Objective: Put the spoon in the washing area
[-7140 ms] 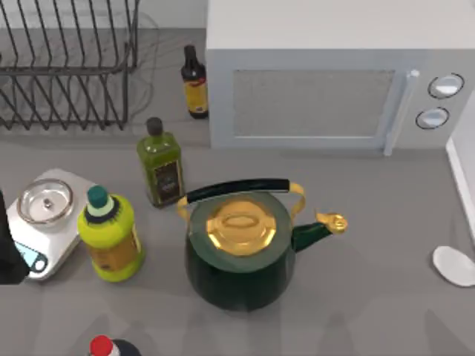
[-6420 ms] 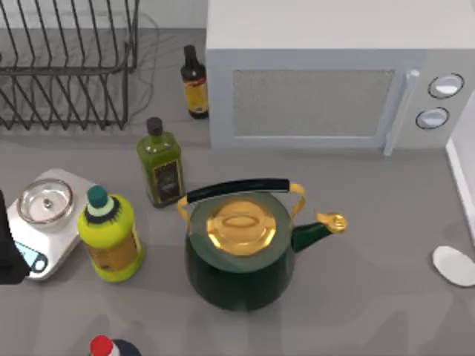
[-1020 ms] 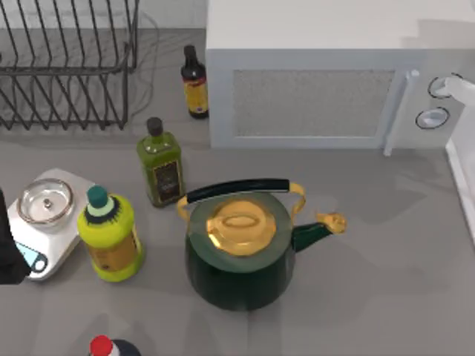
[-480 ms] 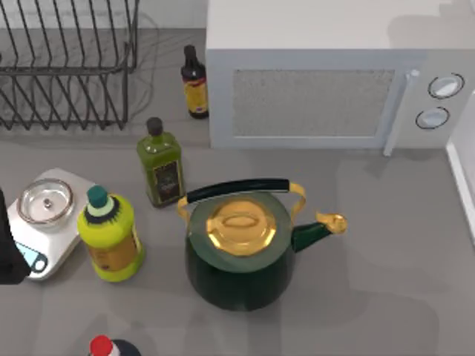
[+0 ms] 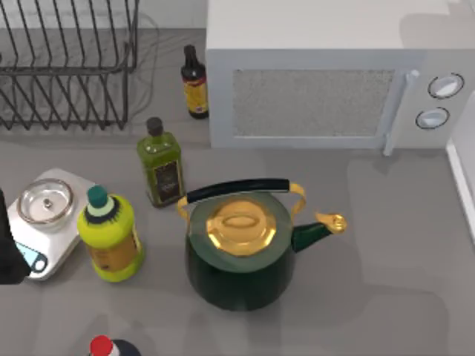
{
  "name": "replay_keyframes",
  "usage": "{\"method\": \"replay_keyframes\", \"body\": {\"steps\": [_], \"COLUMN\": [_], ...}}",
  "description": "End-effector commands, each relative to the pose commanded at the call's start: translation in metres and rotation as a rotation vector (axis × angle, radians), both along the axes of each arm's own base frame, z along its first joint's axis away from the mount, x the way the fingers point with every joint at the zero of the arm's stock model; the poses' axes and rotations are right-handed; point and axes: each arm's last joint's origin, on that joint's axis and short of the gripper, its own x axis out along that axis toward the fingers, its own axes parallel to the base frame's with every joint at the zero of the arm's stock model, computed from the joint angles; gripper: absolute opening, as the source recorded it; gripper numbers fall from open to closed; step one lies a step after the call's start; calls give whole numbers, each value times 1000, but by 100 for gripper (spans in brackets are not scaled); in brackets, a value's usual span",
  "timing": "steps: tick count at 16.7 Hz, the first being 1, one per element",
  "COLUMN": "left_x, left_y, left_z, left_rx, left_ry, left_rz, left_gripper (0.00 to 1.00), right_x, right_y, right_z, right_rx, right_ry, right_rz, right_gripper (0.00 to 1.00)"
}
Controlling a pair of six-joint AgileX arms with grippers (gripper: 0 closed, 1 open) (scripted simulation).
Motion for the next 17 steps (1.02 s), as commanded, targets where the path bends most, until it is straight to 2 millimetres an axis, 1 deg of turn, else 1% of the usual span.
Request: {"method": "replay_keyframes", "body": {"steps": [2, 4, 9, 11, 16, 17], "left_x": [0, 0, 0, 0, 0, 0], "left_y": [0, 0, 0, 0, 0, 0], "left_z": [0, 0, 0, 0, 0, 0], "left_rx": [0, 0, 0, 0, 0, 0], "left_ry": [0, 0, 0, 0, 0, 0], "left_rz": [0, 0, 0, 0, 0, 0], "left_gripper": [100, 100, 100, 100, 100, 100], "right_x": [2, 3, 2, 1, 1, 1], "right_y": [0, 0, -1, -2, -2, -2], "right_z": [-3, -10, -44, -48, -48, -48], "right_rx": [-1, -1, 4, 2, 1, 1], "right_ry": [-5, -3, 31, 15, 6, 6], "right_rz": [3, 5, 0, -2, -3, -3], "right_gripper": [0, 0, 0, 0, 0, 8]}}
